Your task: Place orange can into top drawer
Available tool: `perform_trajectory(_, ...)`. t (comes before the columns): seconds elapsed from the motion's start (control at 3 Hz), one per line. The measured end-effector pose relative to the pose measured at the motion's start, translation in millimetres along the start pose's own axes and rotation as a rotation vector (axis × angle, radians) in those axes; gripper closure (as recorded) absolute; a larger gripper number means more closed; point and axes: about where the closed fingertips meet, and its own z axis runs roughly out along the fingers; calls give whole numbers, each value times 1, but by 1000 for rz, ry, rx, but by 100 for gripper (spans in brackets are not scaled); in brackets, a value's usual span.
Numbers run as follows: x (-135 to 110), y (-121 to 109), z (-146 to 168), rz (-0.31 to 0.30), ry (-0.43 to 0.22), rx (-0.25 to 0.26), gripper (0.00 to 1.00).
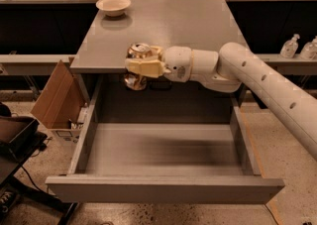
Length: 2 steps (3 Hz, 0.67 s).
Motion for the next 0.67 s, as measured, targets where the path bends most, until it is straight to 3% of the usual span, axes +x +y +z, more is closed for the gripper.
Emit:
perform_trajectory(0.33, 29, 31, 8, 44, 47, -99, 100)
perform_trajectory(0.67, 29, 31, 8, 44, 47, -99, 100)
